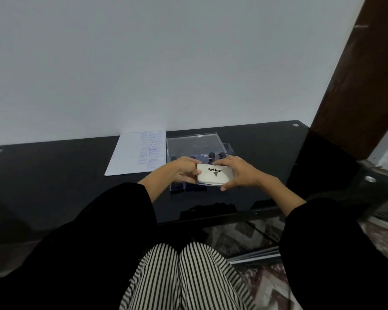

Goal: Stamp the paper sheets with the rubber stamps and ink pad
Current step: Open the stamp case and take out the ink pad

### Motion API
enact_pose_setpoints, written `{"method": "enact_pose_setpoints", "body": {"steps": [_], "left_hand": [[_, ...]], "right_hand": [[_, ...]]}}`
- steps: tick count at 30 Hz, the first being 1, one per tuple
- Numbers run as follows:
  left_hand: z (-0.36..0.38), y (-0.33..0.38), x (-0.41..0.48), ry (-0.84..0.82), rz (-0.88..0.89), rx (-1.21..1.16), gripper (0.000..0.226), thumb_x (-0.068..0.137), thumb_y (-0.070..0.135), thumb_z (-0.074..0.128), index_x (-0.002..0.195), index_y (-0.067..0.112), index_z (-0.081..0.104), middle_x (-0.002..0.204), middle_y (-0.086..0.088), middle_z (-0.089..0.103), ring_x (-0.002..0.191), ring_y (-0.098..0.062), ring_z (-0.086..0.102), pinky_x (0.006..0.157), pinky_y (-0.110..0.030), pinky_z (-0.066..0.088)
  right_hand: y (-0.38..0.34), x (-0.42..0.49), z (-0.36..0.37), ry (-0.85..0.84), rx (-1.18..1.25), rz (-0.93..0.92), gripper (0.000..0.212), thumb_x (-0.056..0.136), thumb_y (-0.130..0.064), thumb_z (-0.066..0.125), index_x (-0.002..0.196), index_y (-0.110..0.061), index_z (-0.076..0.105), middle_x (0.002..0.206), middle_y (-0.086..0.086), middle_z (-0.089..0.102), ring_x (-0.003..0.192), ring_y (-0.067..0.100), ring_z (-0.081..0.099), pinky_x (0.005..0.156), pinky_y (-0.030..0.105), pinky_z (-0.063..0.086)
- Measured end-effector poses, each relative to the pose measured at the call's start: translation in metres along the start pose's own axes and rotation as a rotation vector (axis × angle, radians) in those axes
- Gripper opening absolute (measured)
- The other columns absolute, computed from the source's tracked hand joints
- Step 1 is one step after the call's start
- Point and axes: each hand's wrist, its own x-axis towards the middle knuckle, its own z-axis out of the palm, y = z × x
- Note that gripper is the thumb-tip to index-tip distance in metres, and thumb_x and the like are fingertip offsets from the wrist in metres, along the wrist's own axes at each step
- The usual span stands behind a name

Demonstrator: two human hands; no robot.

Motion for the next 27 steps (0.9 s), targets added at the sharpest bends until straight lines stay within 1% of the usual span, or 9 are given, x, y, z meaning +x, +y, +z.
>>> {"method": "enact_pose_setpoints", "body": {"steps": [3, 6, 9, 11, 14, 17, 21, 25, 27], "left_hand": [[0.001, -0.022, -0.013, 0.007, -0.001, -0.049, 0.044, 0.093, -0.013, 0.038, 0.133, 0.003, 0.045, 0.131, -0.017, 0.052, 0.117, -0.029, 0.051, 0.104, -0.047, 0.039], [0.003, -0.045, -0.019, 0.011, -0.013, -0.114, 0.047, 0.093, -0.014, 0.036, 0.136, 0.005, 0.042, 0.114, -0.012, 0.052, 0.102, -0.023, 0.049, 0.099, -0.045, 0.041], [0.004, -0.065, -0.022, 0.032, -0.022, -0.178, 0.047, 0.092, -0.012, 0.04, 0.136, 0.006, 0.041, 0.113, -0.013, 0.053, 0.094, -0.022, 0.053, 0.093, -0.042, 0.044], [0.004, -0.074, -0.021, 0.047, -0.006, -0.198, 0.05, 0.091, -0.009, 0.047, 0.138, 0.006, 0.038, 0.126, -0.016, 0.054, 0.101, -0.023, 0.054, 0.093, -0.038, 0.045], [0.003, -0.088, -0.018, 0.032, 0.053, -0.196, 0.069, 0.082, -0.007, 0.062, 0.143, 0.001, 0.028, 0.138, -0.014, 0.046, 0.123, -0.026, 0.049, 0.098, -0.036, 0.044], [0.001, -0.1, -0.013, 0.03, 0.131, 0.026, 0.085, 0.073, -0.006, 0.073, 0.143, -0.002, 0.025, 0.141, -0.014, 0.042, 0.129, -0.026, 0.044, 0.1, -0.029, 0.041], [0.001, -0.108, -0.007, 0.064, 0.17, 0.268, 0.1, 0.063, 0.0, 0.082, 0.145, 0.003, 0.024, 0.143, -0.013, 0.041, 0.126, -0.027, 0.047, 0.105, -0.038, 0.041], [0.004, -0.111, -0.002, 0.154, 0.267, 0.469, 0.093, 0.065, 0.007, 0.082, 0.142, 0.003, 0.03, 0.14, -0.012, 0.046, 0.123, -0.025, 0.049, 0.098, -0.029, 0.04], [0.004, -0.112, 0.0, 0.165, 0.288, 0.514, 0.09, 0.067, 0.009, 0.082, 0.142, 0.004, 0.032, 0.138, -0.013, 0.047, 0.123, -0.025, 0.049, 0.097, -0.028, 0.04]], "right_hand": [[-0.013, -0.01, 0.012, -0.021, -0.03, -0.028, 0.079, 0.072, -0.028, 0.078, 0.14, -0.022, 0.037, 0.134, 0.004, 0.041, 0.123, 0.022, 0.034, 0.104, 0.036, 0.029], [-0.021, -0.015, 0.026, -0.043, -0.06, -0.03, 0.078, 0.073, -0.027, 0.078, 0.139, -0.02, 0.038, 0.132, 0.007, 0.042, 0.123, 0.024, 0.035, 0.102, 0.034, 0.029], [-0.025, -0.015, 0.039, -0.066, -0.105, -0.026, 0.078, 0.072, -0.028, 0.078, 0.139, -0.019, 0.038, 0.131, 0.009, 0.043, 0.123, 0.026, 0.036, 0.103, 0.035, 0.029], [-0.026, -0.013, 0.047, -0.069, -0.127, -0.011, 0.079, 0.072, -0.029, 0.078, 0.139, -0.019, 0.038, 0.132, 0.009, 0.043, 0.123, 0.026, 0.036, 0.104, 0.038, 0.03], [-0.023, -0.01, 0.056, -0.077, -0.124, 0.015, 0.079, 0.071, -0.031, 0.078, 0.139, -0.019, 0.038, 0.132, 0.009, 0.042, 0.124, 0.027, 0.035, 0.105, 0.04, 0.032], [-0.021, -0.008, 0.063, -0.101, -0.124, 0.023, 0.08, 0.072, -0.031, 0.078, 0.14, -0.018, 0.038, 0.132, 0.009, 0.043, 0.123, 0.026, 0.037, 0.104, 0.039, 0.033], [-0.016, -0.004, 0.064, -0.113, -0.117, 0.033, 0.08, 0.071, -0.028, 0.079, 0.139, -0.018, 0.038, 0.133, 0.008, 0.043, 0.123, 0.026, 0.037, 0.103, 0.037, 0.031], [-0.01, -0.001, 0.064, -0.147, -0.092, 0.043, 0.08, 0.072, -0.027, 0.079, 0.14, -0.017, 0.039, 0.135, 0.007, 0.045, 0.124, 0.025, 0.04, 0.103, 0.033, 0.03], [-0.008, 0.0, 0.062, -0.173, -0.055, 0.056, 0.077, 0.074, -0.025, 0.077, 0.14, -0.016, 0.038, 0.138, 0.007, 0.045, 0.125, 0.024, 0.041, 0.103, 0.032, 0.031]]}}
